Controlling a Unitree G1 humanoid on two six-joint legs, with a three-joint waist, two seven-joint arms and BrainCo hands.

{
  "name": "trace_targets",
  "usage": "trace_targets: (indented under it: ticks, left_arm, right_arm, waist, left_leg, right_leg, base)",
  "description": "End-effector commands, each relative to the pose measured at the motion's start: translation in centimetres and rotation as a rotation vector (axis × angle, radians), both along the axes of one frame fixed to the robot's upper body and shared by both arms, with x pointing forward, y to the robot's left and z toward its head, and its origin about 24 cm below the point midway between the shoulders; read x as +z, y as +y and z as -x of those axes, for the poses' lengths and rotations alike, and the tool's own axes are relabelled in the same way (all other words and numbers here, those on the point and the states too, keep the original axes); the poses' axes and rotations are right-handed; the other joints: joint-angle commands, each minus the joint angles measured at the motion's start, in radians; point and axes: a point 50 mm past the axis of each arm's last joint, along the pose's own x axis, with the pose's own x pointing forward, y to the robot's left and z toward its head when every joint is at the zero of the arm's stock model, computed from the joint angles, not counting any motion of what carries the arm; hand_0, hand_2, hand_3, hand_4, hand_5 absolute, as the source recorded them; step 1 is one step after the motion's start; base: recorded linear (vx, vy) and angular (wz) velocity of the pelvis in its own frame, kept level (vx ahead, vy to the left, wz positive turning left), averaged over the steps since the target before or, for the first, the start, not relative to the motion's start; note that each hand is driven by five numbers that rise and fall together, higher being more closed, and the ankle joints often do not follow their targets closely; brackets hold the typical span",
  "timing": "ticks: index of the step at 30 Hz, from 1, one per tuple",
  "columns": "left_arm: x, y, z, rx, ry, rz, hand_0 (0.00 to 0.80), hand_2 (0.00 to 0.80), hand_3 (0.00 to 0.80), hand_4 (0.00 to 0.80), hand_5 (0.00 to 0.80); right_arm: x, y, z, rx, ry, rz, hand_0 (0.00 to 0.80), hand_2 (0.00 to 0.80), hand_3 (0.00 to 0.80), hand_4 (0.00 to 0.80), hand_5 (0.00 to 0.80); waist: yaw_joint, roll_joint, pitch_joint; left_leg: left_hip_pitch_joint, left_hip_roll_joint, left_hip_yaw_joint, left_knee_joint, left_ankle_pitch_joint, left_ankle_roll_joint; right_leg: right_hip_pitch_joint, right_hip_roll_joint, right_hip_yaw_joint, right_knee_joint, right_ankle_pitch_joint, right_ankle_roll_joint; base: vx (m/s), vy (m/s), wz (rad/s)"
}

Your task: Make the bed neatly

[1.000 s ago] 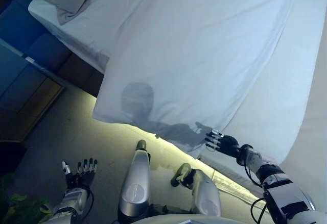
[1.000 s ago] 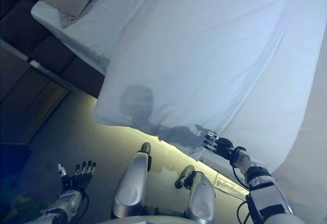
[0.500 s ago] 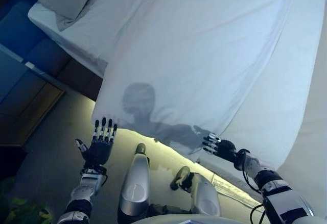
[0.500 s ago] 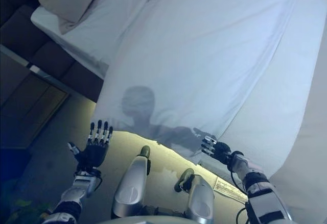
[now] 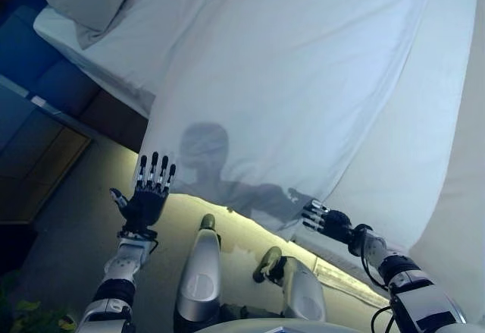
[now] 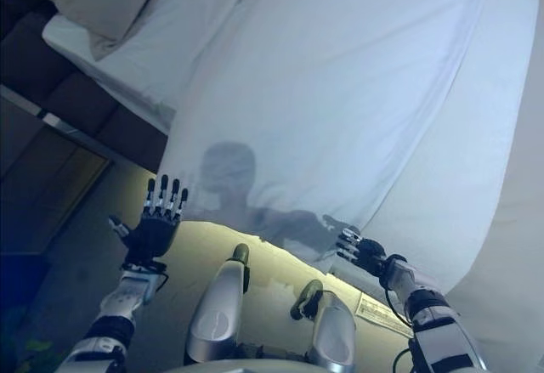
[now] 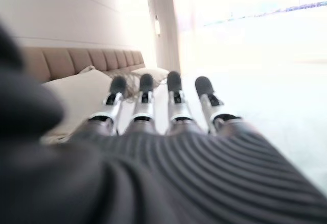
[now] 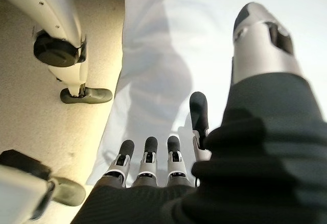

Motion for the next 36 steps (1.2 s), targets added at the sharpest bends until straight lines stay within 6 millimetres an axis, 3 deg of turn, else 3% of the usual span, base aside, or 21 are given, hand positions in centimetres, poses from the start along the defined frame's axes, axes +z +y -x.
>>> trace_targets:
  ticks: [1,7,18,19,24,25,26,29,36]
  left_arm:
    - [1.7,0.4,-1.0,0.025,-0.082,0.009,0.000,0.000,0.000,0.000,0.000]
    - [4.1,1.1,-3.3,0.068,-0.132,-0.011,0.000,0.000,0.000,0.000,0.000]
    - [7.3,1.9,-6.2,0.154,-0.179,0.042,0.000,0.000,0.000,0.000,0.000]
    - [7.5,2.2,-6.4,0.164,-0.167,0.043,0.000,0.000,0.000,0.000,0.000]
    - [8.7,4.4,-7.2,0.271,-0.125,0.088,0.000,0.000,0.000,0.000,0.000]
    - [9.0,4.9,-7.3,0.293,-0.116,0.093,0.000,0.000,0.000,0.000,0.000]
    - [9.3,5.3,-7.5,0.306,-0.111,0.096,0.000,0.000,0.000,0.000,0.000]
    - [10.0,6.8,-7.7,0.374,-0.080,0.118,0.000,0.000,0.000,0.000,0.000]
    - [10.5,10.5,-7.0,0.543,0.025,0.144,0.000,0.000,0.000,0.000,0.000]
  right_arm:
    - [0.5,-1.3,-0.1,-0.008,-0.010,0.027,0.000,0.000,0.000,0.000,0.000]
    - [1.5,-1.6,-1.0,-0.006,-0.041,0.024,0.000,0.000,0.000,0.000,0.000]
    - [4.1,-3.0,-3.1,-0.066,-0.156,0.017,0.000,0.000,0.000,0.000,0.000]
    - [4.3,-3.3,-3.2,-0.086,-0.168,0.016,0.000,0.000,0.000,0.000,0.000]
    - [5.2,-4.8,-3.4,-0.136,-0.209,0.020,0.000,0.000,0.000,0.000,0.000]
    - [5.4,-5.1,-3.4,-0.147,-0.212,0.023,0.000,0.000,0.000,0.000,0.000]
    - [5.5,-5.4,-3.3,-0.155,-0.215,0.026,0.000,0.000,0.000,0.000,0.000]
    - [5.8,-6.0,-3.2,-0.181,-0.224,0.029,0.000,0.000,0.000,0.000,0.000]
    - [5.9,-6.2,-3.1,-0.184,-0.247,-0.001,0.000,0.000,0.000,0.000,0.000]
  waist:
    - [-0.025,-0.007,-0.012]
    - [-0.048,-0.043,0.018]
    - [-0.085,-0.065,0.066]
    - [-0.088,-0.069,0.066]
    - [-0.098,-0.092,0.070]
    - [-0.097,-0.098,0.071]
    - [-0.098,-0.101,0.070]
    - [-0.095,-0.113,0.071]
    - [-0.081,-0.134,0.071]
  left_leg:
    - [-0.029,0.076,-0.053,-0.009,0.034,-0.055]
    - [-0.126,0.087,-0.058,0.061,0.013,-0.044]
    - [-0.308,0.109,-0.068,0.144,-0.007,-0.039]
    - [-0.317,0.111,-0.075,0.163,-0.040,-0.044]
    - [-0.398,0.114,-0.092,0.211,-0.055,-0.042]
    - [-0.427,0.113,-0.092,0.219,-0.032,-0.037]
    - [-0.427,0.115,-0.099,0.233,-0.065,-0.040]
    - [-0.475,0.113,-0.110,0.263,-0.073,-0.036]
    - [-0.566,0.102,-0.139,0.322,-0.082,-0.031]
  right_leg:
    - [-0.065,-0.057,0.077,-0.018,0.142,0.047]
    - [-0.197,-0.068,0.119,0.080,0.140,0.058]
    - [-0.404,-0.043,0.178,0.174,0.144,0.068]
    - [-0.412,-0.037,0.188,0.191,0.119,0.079]
    - [-0.481,-0.024,0.188,0.219,0.121,0.080]
    - [-0.505,-0.024,0.181,0.217,0.143,0.071]
    - [-0.506,-0.020,0.187,0.235,0.116,0.081]
    - [-0.546,-0.020,0.181,0.257,0.116,0.083]
    - [-0.612,-0.023,0.167,0.289,0.124,0.086]
  base:
    - [-0.062,0.064,-0.15]
    - [-0.043,0.049,-0.11]
    - [-0.060,0.058,-0.15]
    - [0.027,0.010,-0.08]
    - [-0.062,0.024,-0.16]
    - [-0.036,0.020,-0.19]
    - [-0.035,0.005,-0.22]
    - [-0.006,-0.023,-0.10]
    - [-0.035,-0.032,0.03]
